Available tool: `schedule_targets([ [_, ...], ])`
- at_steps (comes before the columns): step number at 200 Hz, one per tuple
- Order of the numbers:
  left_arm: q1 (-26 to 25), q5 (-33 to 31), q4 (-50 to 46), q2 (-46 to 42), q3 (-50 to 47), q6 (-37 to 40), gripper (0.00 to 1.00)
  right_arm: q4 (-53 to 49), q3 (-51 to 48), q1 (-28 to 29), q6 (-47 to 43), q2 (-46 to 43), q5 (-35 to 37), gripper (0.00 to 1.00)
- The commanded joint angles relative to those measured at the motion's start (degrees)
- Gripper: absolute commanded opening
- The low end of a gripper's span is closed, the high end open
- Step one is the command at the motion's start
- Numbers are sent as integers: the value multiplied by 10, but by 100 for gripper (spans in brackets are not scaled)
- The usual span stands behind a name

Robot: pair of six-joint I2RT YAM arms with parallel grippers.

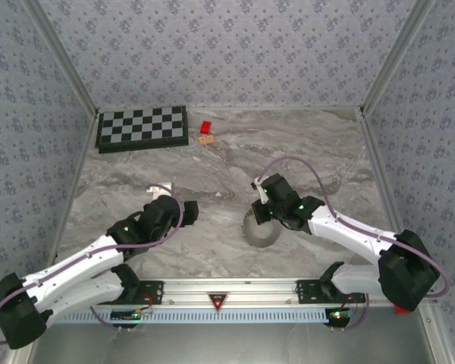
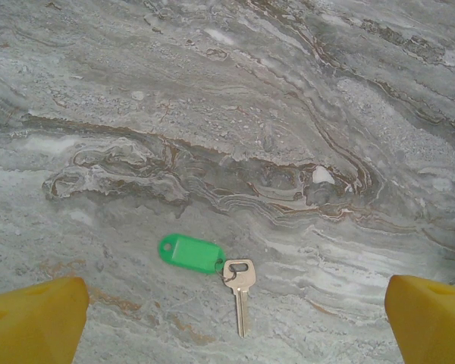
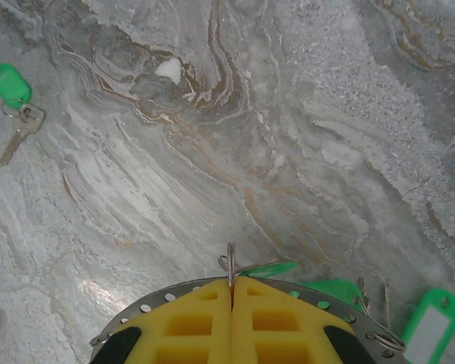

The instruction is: Put the keys on the keyring

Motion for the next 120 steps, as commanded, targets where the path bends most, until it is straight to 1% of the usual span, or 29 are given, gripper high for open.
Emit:
schedule_targets([
  [1,-4,-14,-10,-8,5,9,100,-16,9,-9,-5,-3,14,0],
  [36,-4,-10,-13,-7,5,7,100,0,20,-13,-6,21,2,0],
  [77,-5,-9,-18,-11,5,5,100,5,47,-14,-9,118,1,0],
  [98,-5,-7,-27,-16,5,5,100,14,55,-14,-7,151,3,1],
  [103,-5,-9,-29,-19,5,6,100,16,56,-14,-6,155,4,4],
  [105,-5,-8,-30,-19,5,5,100,16,57,-15,-5,157,4,7],
  [106,-5,-8,-30,-20,5,5,100,17,57,-14,-5,159,4,10],
  [109,-5,-8,-32,-21,5,5,100,16,58,-14,-5,159,4,12],
  [116,-5,-9,-35,-24,4,5,100,13,62,-14,-3,161,4,26],
  [120,-5,-8,-36,-26,4,5,100,10,64,-13,-2,162,4,31],
])
